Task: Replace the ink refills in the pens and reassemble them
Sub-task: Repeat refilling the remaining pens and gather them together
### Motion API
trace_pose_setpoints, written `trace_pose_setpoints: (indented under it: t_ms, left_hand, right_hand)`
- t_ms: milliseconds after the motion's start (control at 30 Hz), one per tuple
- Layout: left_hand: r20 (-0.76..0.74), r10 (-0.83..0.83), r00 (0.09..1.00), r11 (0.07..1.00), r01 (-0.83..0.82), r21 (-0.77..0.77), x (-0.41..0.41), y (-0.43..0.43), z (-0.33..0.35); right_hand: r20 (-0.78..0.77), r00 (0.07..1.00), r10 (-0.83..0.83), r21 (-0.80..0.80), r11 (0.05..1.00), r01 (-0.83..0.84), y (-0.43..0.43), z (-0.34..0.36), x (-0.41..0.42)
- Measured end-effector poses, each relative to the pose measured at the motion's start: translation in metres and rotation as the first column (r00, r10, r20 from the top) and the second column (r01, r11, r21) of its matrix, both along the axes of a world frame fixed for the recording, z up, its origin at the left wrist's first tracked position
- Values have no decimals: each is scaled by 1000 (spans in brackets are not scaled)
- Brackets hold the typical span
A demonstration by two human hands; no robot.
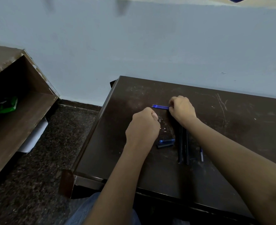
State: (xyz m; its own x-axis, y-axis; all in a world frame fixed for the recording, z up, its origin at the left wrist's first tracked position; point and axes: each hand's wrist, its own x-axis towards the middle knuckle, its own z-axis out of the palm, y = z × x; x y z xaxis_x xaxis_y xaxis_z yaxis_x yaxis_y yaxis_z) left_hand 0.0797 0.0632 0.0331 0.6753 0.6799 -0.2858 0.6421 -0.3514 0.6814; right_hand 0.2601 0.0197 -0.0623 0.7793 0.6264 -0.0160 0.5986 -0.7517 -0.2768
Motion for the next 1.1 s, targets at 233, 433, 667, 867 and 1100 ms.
trace_pose_setpoints:
  t_ms: [233,433,667,867,1100]
  left_hand:
    - [-5,0,1000,1000,0,17,1,0,-1]
    - [-55,5,998,999,-3,34,3,-1,2]
    - [70,-27,997,998,30,-49,3,-12,5]
    - [-62,-111,992,991,106,-77,7,-13,8]
    - [-36,-158,987,985,155,-80,6,-12,6]
  right_hand:
    - [-11,999,-51,120,991,52,-12,10,-7]
    - [-89,977,-194,232,950,210,-45,21,-20]
    - [-218,876,-430,-78,903,423,-97,32,-29]
    - [-374,821,-432,-274,897,347,-114,21,-39]
    - [-424,799,-427,-286,900,330,-102,14,-41]
